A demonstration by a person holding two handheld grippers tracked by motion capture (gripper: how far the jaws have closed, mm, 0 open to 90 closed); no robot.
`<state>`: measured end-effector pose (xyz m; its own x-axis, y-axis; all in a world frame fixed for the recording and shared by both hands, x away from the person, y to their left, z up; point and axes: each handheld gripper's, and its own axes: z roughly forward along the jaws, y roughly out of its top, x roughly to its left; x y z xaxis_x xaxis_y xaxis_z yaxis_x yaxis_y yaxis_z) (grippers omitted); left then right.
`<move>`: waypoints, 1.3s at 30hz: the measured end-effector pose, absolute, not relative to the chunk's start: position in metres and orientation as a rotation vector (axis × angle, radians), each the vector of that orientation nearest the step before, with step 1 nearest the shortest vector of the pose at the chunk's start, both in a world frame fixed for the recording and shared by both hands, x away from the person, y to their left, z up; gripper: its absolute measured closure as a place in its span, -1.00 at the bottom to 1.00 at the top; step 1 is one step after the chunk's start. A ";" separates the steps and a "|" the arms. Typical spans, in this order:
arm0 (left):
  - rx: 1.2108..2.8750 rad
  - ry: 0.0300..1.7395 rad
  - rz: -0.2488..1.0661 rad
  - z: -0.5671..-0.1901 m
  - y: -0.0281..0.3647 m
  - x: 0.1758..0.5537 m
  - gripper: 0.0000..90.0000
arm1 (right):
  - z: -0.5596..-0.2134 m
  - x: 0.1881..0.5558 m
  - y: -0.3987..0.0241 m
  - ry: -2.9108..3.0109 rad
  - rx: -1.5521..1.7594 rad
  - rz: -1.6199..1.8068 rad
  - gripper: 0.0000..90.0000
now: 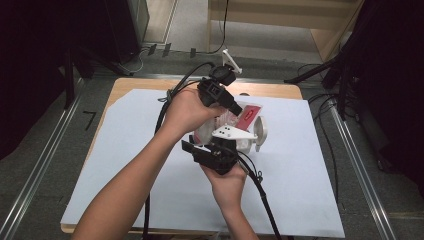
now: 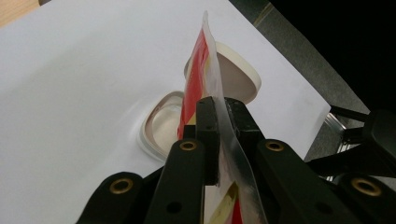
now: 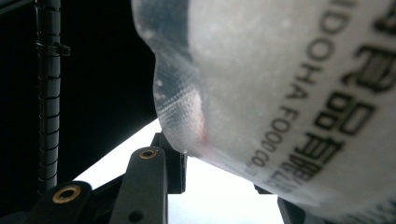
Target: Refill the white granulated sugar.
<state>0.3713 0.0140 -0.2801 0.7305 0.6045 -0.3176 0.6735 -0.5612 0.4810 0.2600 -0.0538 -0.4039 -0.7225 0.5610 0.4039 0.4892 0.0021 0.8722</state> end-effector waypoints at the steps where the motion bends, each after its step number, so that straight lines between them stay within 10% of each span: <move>1: 2.341 0.961 -0.150 -0.280 0.015 0.371 0.90 | -0.403 0.259 -0.053 2.182 1.139 1.852 0.42; 39: 2.335 0.859 -0.152 -0.287 0.052 0.354 0.89 | -0.416 0.251 -0.034 2.292 1.030 1.691 0.34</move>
